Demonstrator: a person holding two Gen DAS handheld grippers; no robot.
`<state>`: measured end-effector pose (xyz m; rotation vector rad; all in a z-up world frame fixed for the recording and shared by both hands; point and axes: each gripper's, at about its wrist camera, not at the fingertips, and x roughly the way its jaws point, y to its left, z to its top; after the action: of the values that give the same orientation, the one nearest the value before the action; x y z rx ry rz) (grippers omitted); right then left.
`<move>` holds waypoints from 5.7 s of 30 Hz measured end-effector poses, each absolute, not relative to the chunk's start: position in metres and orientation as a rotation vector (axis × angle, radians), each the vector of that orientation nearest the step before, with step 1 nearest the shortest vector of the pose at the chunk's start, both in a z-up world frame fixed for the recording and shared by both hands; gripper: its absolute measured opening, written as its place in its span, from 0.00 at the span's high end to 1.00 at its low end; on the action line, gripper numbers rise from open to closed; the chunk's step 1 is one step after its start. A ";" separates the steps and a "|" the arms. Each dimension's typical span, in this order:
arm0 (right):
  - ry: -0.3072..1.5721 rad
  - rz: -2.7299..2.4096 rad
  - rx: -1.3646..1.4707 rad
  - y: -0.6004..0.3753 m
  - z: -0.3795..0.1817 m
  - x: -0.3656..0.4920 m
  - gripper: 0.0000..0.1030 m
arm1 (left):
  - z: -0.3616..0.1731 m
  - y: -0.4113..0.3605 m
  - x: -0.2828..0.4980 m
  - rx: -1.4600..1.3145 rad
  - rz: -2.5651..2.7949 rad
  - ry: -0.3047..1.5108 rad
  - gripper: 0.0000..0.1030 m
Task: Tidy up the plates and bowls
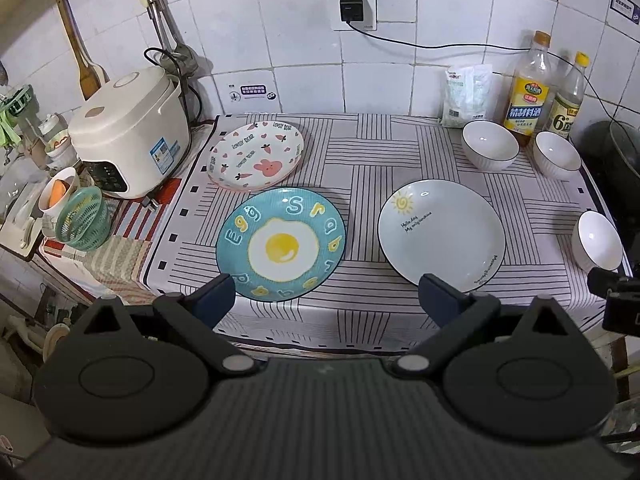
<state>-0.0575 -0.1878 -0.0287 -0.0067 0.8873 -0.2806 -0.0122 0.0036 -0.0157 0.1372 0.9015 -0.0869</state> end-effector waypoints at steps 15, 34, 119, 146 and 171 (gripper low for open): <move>0.929 -0.281 -0.009 -0.183 -0.034 -0.054 0.00 | -0.023 0.011 -0.014 0.116 -0.095 0.930 0.04; 0.936 -0.278 -0.019 -0.176 -0.034 -0.046 0.00 | -0.025 0.014 -0.007 0.128 -0.143 0.962 0.06; 0.684 0.285 0.512 -0.272 -0.222 0.121 0.75 | -0.187 -0.031 0.201 0.046 -0.296 0.993 0.71; 0.751 0.203 0.416 -0.261 -0.240 0.246 0.72 | -0.229 -0.040 0.342 0.057 -0.318 1.132 0.70; 0.717 0.159 0.118 -0.216 -0.156 0.185 0.32 | -0.142 0.002 0.240 0.022 -0.214 1.073 0.52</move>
<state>0.1846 -0.2160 -0.1560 0.1182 0.7169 0.1593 0.2403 0.0025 -0.1422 0.0222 1.0728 -0.2137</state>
